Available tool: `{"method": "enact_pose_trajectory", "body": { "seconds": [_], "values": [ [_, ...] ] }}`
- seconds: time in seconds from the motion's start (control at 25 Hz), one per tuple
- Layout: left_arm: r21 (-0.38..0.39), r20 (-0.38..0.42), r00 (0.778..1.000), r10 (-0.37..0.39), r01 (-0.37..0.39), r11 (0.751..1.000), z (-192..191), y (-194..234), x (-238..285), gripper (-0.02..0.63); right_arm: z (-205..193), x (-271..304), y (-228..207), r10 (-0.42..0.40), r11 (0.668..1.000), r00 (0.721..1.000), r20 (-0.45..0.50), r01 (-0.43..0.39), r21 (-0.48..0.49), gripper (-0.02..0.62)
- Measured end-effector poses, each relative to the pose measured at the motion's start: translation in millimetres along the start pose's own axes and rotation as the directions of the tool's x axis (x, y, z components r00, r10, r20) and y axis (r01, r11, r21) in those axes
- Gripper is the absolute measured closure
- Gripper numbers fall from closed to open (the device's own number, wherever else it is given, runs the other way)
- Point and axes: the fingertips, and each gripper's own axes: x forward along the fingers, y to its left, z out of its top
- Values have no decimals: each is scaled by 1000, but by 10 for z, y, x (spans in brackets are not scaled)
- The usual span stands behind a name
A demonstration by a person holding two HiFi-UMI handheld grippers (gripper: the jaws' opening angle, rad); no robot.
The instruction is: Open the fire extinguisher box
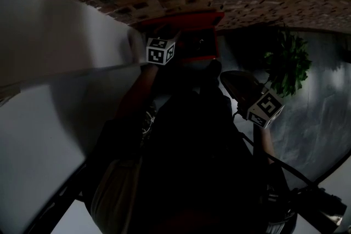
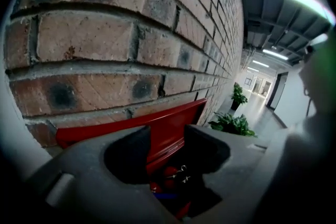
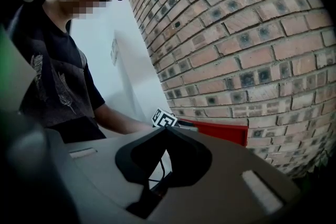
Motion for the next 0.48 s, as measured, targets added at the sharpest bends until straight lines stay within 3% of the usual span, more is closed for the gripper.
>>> {"method": "enact_pose_trajectory", "body": {
  "seconds": [0.04,0.08,0.12,0.24,0.36,0.48],
  "values": [
    [-21,12,999,-31,31,999,54,-86,-36,441,3,5,8,-1,1000,1000,4,1,4,595],
    [-43,18,998,-66,67,997,108,-181,-76,552,13,14,14,-2,1000,1000,9,2,6,595],
    [-65,14,994,-104,105,992,154,-284,-121,603,29,31,20,-1,1000,1000,15,1,9,595],
    [-102,-9,975,-221,219,970,271,-630,-305,604,102,106,15,5,999,999,52,-7,44,595],
    [-65,49,944,-327,330,942,601,-994,-415,604,268,100,-133,-25,993,990,135,9,119,595],
    [-61,110,928,-355,362,930,777,-1149,-643,604,340,71,-119,-5,981,981,193,-33,193,597]
  ]
}}
